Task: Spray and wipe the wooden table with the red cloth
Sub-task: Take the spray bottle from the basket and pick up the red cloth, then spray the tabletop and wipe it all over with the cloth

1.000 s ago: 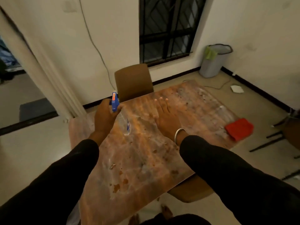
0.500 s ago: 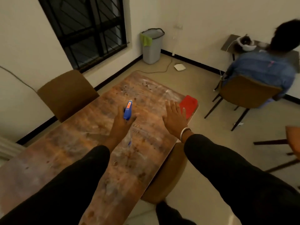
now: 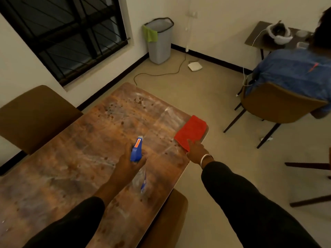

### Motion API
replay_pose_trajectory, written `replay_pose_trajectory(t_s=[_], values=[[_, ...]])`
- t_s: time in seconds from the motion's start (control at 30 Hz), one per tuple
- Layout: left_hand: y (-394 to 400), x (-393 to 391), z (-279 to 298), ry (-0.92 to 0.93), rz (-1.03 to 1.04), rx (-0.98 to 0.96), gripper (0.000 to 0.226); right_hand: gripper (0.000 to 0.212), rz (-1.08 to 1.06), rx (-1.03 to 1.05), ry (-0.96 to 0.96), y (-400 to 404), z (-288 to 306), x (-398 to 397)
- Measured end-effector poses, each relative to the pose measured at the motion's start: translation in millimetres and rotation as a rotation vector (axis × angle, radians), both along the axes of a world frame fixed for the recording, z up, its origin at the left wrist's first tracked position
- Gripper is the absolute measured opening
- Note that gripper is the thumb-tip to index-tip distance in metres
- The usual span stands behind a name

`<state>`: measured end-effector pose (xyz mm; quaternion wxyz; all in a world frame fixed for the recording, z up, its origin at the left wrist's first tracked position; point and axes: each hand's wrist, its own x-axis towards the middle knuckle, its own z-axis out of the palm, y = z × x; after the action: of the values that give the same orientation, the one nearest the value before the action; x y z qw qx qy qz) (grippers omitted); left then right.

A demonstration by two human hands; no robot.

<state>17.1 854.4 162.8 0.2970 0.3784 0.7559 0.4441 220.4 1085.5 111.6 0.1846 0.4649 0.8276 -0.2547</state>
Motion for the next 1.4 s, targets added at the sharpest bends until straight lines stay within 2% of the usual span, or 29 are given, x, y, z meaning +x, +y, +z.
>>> replay_pose_trajectory(t_s=[0.17,0.37,0.4,0.47,0.5,0.57,0.73,0.87,1.0,1.17,1.23,1.33,1.37,1.4], values=[[23.0,-5.8,-15.7,-0.012,-0.034,-0.05,0.032,0.072,0.267,0.113,-0.128,41.7,-27.4,-29.6],[24.7,-30.7,-19.6,0.011,-0.003,-0.042,0.029,0.08,0.365,0.232,-0.23,82.1,-44.6,-45.7],[22.2,-34.6,-20.2,0.012,0.014,-0.047,0.027,0.078,0.393,0.256,-0.246,82.8,-45.4,-48.9],[13.6,-41.8,-22.9,0.03,0.039,-0.062,0.021,0.058,0.457,0.326,-0.243,80.7,-44.2,-59.0],[8.9,-45.1,-23.7,0.046,0.043,-0.067,0.022,0.047,0.485,0.357,-0.226,78.3,-41.9,-64.4],[-0.1,-50.4,-24.4,0.061,0.052,-0.09,0.03,0.038,0.529,0.372,-0.182,70.0,-36.5,-76.1],[-28.5,-62.7,-15.2,0.045,0.035,-0.127,0.047,0.06,0.48,0.171,0.036,18.1,-23.4,-118.9],[-68.2,-73.6,-7.8,0.127,0.094,-0.182,0.026,0.07,0.398,0.035,0.205,-43.6,-14.0,-156.4],[-123.5,-87.8,-0.2,0.136,0.161,-0.2,0.017,0.064,0.359,-0.099,0.355,-105.0,-2.5,-196.4],[-218.7,-104.8,8.3,0.13,0.328,-0.164,0.014,0.071,0.426,-0.14,0.419,-193.5,16.9,-238.1],[-261.1,-111.6,11.1,0.143,0.367,-0.164,0.012,0.064,0.411,-0.178,0.446,-232.0,22.1,-252.1],[-337.4,-123.7,15.0,0.168,0.434,-0.169,0.019,0.029,0.312,-0.399,0.614,-301.9,26.3,-273.8],[-365.3,-127.8,15.1,0.177,0.469,-0.176,0.021,0.024,0.277,-0.45,0.647,-325.2,26.8,-282.1],[-389.6,-130.8,13.9,0.183,0.501,-0.181,0.02,0.027,0.236,-0.482,0.67,-343.5,28.0,-288.8]])
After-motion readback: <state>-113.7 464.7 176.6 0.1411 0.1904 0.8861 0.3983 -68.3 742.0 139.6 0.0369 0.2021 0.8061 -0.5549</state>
